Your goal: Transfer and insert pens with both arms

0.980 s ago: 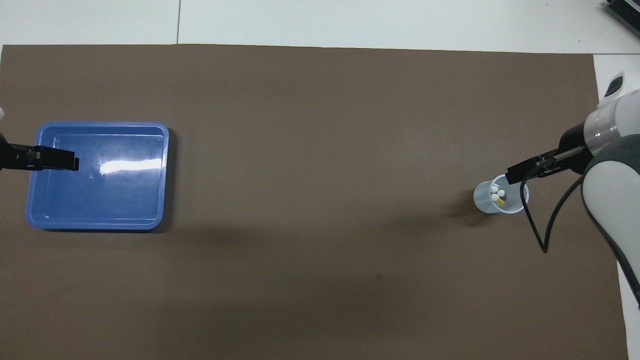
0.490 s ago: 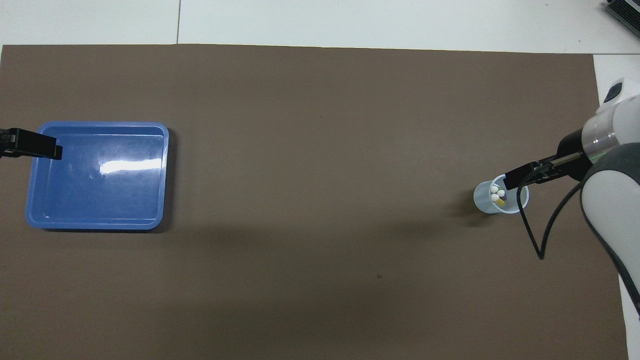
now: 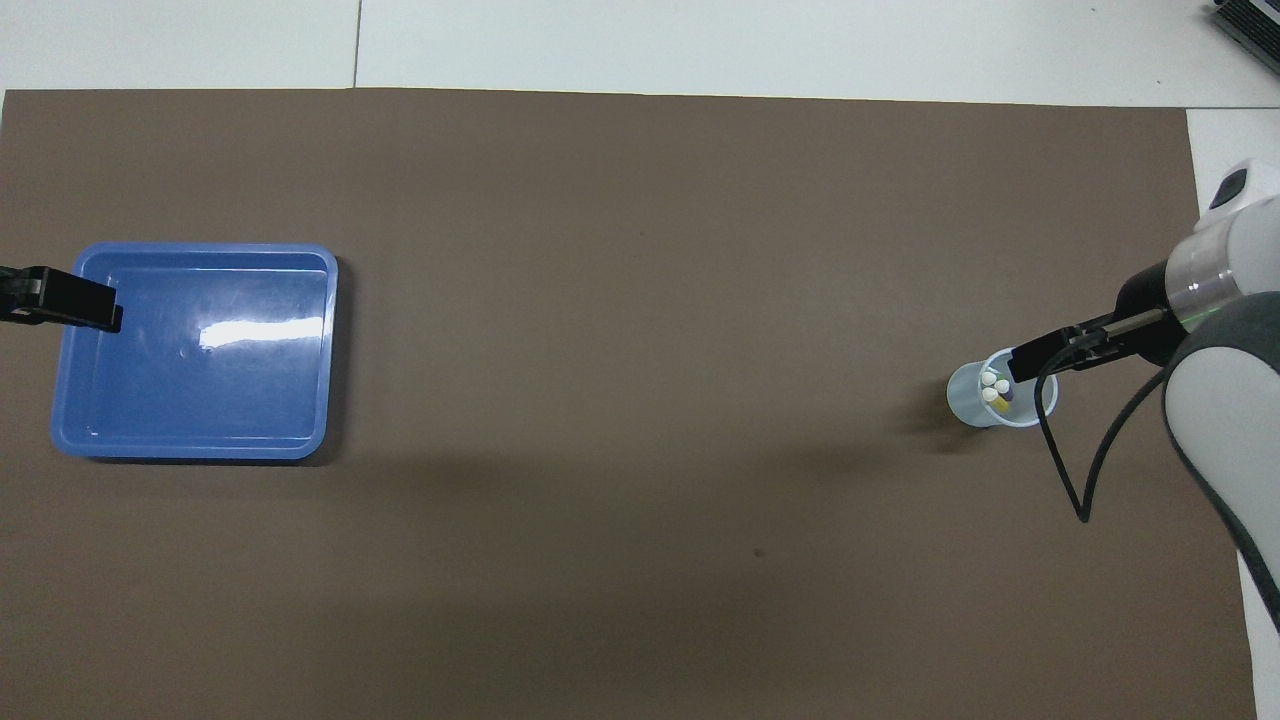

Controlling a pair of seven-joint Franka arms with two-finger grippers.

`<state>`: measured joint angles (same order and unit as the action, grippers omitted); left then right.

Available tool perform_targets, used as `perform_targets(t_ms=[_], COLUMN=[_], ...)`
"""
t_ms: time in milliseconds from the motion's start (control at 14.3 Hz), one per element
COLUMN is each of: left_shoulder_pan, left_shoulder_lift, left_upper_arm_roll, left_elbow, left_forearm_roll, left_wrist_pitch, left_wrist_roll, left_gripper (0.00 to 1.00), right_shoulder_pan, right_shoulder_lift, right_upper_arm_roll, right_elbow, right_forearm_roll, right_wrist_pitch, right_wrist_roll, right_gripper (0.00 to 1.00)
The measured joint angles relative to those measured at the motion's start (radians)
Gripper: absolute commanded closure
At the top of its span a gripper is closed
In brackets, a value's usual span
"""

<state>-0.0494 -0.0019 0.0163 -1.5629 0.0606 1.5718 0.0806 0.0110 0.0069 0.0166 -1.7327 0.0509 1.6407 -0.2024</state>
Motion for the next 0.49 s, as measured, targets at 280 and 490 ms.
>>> perform_targets(t_ms=[280, 490], left_shoulder_pan=[-0.002, -0.002], left_shoulder_lift=[0.000, 0.000], left_upper_arm_roll=[0.001, 0.006], left_elbow=[0.001, 0.008], left_forearm_roll=[0.006, -0.019], left_wrist_pitch=[-0.001, -0.002], left_wrist_roll=[0.000, 0.000], left_gripper=[0.00, 0.00], right_shoulder_pan=[0.000, 0.000], right_shoulder_lift=[0.000, 0.000], right_upper_arm_roll=[0.000, 0.000], right_elbow=[-0.001, -0.001], right_forearm_roll=[0.000, 0.000], right_wrist_pitch=[0.025, 0.027], right_wrist_roll=[0.000, 0.000], right_gripper=[0.00, 0.00])
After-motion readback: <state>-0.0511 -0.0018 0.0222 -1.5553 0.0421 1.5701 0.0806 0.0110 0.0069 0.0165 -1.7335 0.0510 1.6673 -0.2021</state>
